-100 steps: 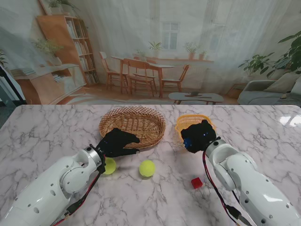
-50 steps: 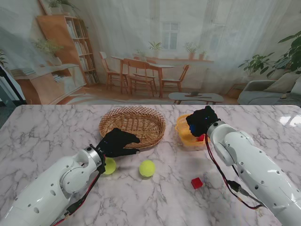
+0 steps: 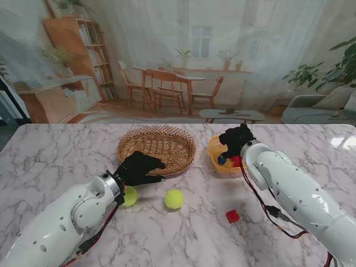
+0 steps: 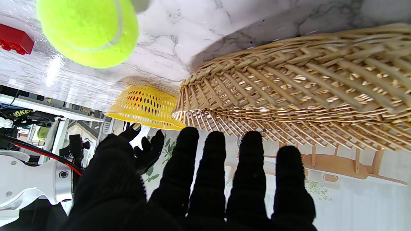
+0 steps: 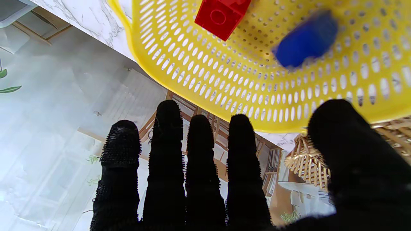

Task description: Sort the blocks and the balls into two baskets

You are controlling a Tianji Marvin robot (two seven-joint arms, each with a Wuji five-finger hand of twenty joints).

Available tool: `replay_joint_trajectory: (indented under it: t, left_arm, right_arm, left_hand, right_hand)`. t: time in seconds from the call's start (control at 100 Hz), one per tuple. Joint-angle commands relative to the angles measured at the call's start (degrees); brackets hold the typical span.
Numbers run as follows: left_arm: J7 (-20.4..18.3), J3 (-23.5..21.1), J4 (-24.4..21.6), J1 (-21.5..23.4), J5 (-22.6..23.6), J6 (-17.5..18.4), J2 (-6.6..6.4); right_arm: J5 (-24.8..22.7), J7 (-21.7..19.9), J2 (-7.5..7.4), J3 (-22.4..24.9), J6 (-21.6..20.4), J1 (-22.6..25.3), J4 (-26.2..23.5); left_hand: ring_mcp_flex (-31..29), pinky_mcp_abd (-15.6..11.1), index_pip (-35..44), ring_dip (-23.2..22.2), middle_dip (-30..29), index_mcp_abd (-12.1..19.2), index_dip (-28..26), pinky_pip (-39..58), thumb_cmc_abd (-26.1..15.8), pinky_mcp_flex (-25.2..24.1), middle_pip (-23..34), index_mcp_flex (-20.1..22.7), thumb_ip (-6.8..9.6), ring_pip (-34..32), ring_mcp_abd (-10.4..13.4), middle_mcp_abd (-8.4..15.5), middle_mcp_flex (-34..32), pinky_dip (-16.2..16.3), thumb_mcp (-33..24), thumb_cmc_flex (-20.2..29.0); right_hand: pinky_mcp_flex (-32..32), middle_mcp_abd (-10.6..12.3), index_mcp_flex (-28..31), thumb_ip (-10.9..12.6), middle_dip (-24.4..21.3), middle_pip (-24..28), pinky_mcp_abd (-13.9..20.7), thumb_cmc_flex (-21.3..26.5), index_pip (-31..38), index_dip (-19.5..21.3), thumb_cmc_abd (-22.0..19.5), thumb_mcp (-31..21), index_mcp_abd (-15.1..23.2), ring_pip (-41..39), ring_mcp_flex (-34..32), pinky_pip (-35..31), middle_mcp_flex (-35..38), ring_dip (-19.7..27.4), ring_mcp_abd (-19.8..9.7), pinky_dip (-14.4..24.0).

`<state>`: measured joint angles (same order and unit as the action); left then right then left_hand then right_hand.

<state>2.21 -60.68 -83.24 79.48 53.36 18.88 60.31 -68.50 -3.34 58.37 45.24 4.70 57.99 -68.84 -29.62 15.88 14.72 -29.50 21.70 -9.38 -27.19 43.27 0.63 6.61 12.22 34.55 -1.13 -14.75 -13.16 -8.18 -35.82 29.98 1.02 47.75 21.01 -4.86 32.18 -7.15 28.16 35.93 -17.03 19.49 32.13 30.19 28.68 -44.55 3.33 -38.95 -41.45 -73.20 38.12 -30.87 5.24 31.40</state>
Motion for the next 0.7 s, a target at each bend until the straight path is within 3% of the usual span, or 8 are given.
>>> replay_joint_trajectory:
  t: [0.0,0.19,0.49,0.69]
  left_arm:
    - [-0.63,0.08,0.12,-0.05,0.12,0.20,0.02]
    - [-0.60,0.10,0.12,-0.06,0.18,0.22,0.01]
    - [-0.62,0.09,0.05,-0.03,0.30,0.14,0.00]
    - [-0.62,0.08,0.05,-0.02,0.31,0.14,0.00]
  right_arm:
    - [-0.09,-0.37,0.17,0.14,0.54,0.13,0.15]
    - [-1.51,-0.25,0.09,3.81,0.00,2.89,-2.63]
    - [-6.91,-4.47,-0.36,15.50,-6.47,13.15,-15.53]
    - [-8.57,-3.46,-0.31,20.13,-9.71,19.73,-22.07]
  left_hand:
    - [-0.49,0.99,0.37,-0.38,0.76,1.10,-0.40,-1.28,-1.60,-0.32,0.41,0.94,1.13,-0.65,0.14,0.57,-1.73,0.40,0.35,0.86]
    - [-0.49,0.96,0.36,-0.37,0.76,1.13,-0.39,-1.28,-1.63,-0.30,0.40,0.95,1.12,-0.64,0.20,0.68,-1.70,0.41,0.39,0.83]
    - [-0.51,0.92,0.38,-0.37,0.76,1.16,-0.41,-1.28,-1.65,-0.28,0.40,0.96,1.14,-0.64,0.29,0.66,-1.71,0.41,0.31,0.90]
    - [-0.51,1.03,0.39,-0.37,0.75,1.07,-0.41,-1.28,-1.63,-0.30,0.39,0.96,1.13,-0.64,0.19,0.60,-1.75,0.42,0.33,0.89]
  right_hand:
    - [-1.47,-1.68,-3.61,1.43,-1.22,-1.75,-0.15,-2.81,-2.21,-0.48,-1.27,1.55,-2.80,3.86,2.26,0.03,-3.35,1.57,1.65,0.75]
    - [-2.94,-2.33,-5.41,1.95,-2.80,-2.09,-0.33,-2.67,-5.52,-1.44,-2.52,4.52,-3.93,6.18,3.89,0.75,-5.52,3.10,2.19,1.09]
    - [-3.98,-2.15,-3.50,2.61,-3.71,-2.84,-1.66,-1.33,-6.28,-1.32,-4.28,7.00,-3.10,8.50,3.93,2.45,-3.75,4.39,2.91,0.83]
    - [-4.25,-2.53,-1.64,2.84,-3.90,-3.57,-2.17,-0.94,-6.41,-1.19,-4.56,8.40,-2.59,9.53,3.57,3.06,-3.24,4.75,3.14,0.78]
